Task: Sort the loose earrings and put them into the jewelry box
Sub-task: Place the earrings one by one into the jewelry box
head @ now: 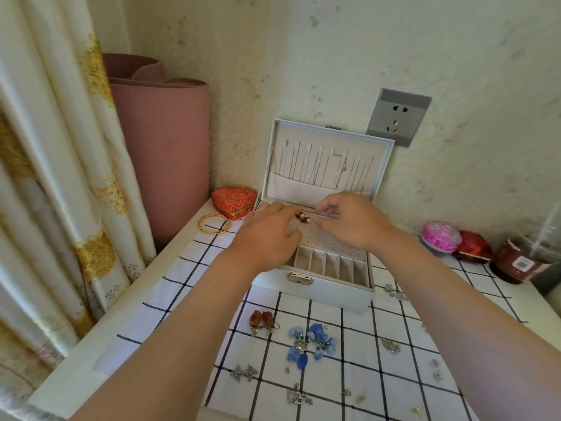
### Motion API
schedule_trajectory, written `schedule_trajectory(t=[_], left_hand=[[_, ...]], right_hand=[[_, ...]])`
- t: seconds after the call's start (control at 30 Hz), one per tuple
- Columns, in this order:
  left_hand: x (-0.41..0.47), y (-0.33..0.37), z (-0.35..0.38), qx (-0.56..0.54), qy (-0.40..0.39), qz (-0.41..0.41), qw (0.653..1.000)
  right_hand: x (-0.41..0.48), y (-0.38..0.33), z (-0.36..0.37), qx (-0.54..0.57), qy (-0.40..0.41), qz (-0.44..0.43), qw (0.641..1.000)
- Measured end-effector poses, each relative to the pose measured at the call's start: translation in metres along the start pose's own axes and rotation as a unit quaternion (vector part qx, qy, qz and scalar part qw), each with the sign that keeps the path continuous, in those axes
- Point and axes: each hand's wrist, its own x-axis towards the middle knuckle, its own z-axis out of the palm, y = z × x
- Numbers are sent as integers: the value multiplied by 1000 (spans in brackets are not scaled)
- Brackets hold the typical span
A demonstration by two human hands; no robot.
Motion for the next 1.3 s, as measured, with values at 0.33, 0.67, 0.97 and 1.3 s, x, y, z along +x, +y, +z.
schedule_trajectory(t=[0.33, 0.67, 0.97, 1.3], left_hand=[[-84, 16, -36, -89, -16, 26, 996], [-113, 35, -15, 8, -159, 62, 985], [-106, 43, 3, 101, -139, 73, 982], [-96, 32, -22, -136, -191, -9, 972]], right_hand=[[-99, -60, -37, -12, -91, -40, 995], [-170, -40, -3, -76, -160, 1, 984], [-163, -40, 11, -103, -200, 4, 974], [-154, -46, 7, 116, -152, 18, 981]])
